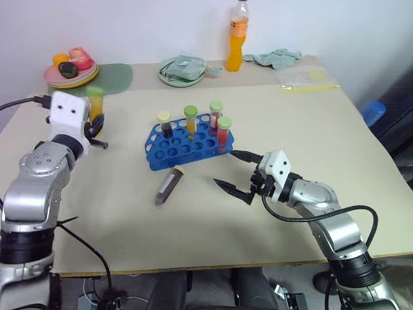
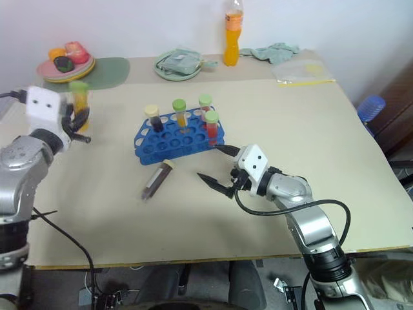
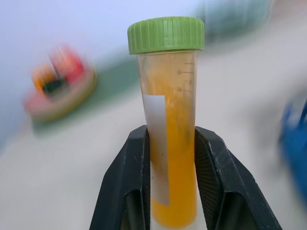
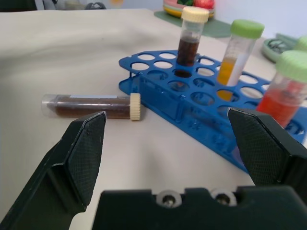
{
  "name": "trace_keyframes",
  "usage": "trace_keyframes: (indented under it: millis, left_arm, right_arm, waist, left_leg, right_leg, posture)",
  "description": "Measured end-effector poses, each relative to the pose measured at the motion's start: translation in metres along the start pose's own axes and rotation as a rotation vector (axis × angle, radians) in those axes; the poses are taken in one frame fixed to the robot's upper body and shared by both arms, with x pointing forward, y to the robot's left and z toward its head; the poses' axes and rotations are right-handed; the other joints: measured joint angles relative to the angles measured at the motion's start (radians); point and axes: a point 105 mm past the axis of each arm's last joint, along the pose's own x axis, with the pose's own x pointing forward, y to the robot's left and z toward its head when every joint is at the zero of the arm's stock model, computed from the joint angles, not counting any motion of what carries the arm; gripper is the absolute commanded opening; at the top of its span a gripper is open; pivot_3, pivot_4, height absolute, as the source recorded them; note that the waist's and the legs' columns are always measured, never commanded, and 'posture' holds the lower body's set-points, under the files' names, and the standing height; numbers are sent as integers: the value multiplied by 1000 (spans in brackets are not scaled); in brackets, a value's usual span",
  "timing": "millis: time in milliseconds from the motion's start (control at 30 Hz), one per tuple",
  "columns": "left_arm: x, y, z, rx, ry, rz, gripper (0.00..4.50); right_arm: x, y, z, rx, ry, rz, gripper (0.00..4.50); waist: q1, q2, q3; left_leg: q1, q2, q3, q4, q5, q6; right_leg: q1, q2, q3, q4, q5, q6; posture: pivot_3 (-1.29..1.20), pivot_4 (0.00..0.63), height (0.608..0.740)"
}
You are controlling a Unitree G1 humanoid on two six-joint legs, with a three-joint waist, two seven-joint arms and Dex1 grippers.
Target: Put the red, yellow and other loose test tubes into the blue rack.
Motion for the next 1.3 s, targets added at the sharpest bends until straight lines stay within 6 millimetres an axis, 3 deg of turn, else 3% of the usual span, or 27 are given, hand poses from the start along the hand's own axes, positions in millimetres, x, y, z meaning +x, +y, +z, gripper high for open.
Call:
trace_keyframes:
  millis: [67,200,267,333,500,700,1300]
  left_arm:
    - [-6,-37,13,-42,-106,-162,722]
    - [-8,-117,9,-90,-184,-400,722]
    - [0,-141,5,-135,-210,-397,722]
    - [9,-152,0,-109,-217,-385,722]
    - [27,-156,-14,-110,-221,-313,722]
    - [34,-159,-38,-99,-166,-306,722]
    - [50,-176,-61,-82,-102,-366,722]
  right_arm:
    - [1,0,-2,28,-2,-17,4500]
    - [2,0,-2,39,-9,-36,4500]
    - [3,0,-2,40,-10,-39,4500]
    - [3,-1,-2,40,-9,-45,4500]
    - [3,-2,-3,44,-9,-62,4500]
    - [2,-2,-7,48,4,-75,4500]
    - [3,-3,-3,38,-7,-76,4500]
  waist:
    - [2,-1,-1]
    - [5,0,-1]
    - [6,0,-1]
    - [-1,0,-1]
    - [-9,0,-1]
    - [-9,0,-1]
    - [-8,0,-1]
  left_leg:
    - [0,-1,1,1,0,1]
    - [3,-2,4,0,-1,2]
    - [4,-2,4,0,-1,2]
    - [4,-2,4,0,-1,2]
    - [4,-2,4,0,-1,2]
    - [4,-2,4,0,-1,2]
    - [5,-2,3,0,-1,2]
  right_leg:
    - [1,0,0,-1,0,1]
    - [5,1,0,-2,1,1]
    - [5,2,0,-1,1,1]
    - [5,2,0,-1,1,1]
    - [5,2,-1,-1,0,1]
    - [5,2,-1,-1,0,1]
    - [6,2,-1,-1,0,1]
  posture:
    - [0,150,740]
    - [0,150,740]
    - [0,150,740]
    - [0,150,740]
    - [0,150,740]
    - [0,150,740]
    - [0,150,740]
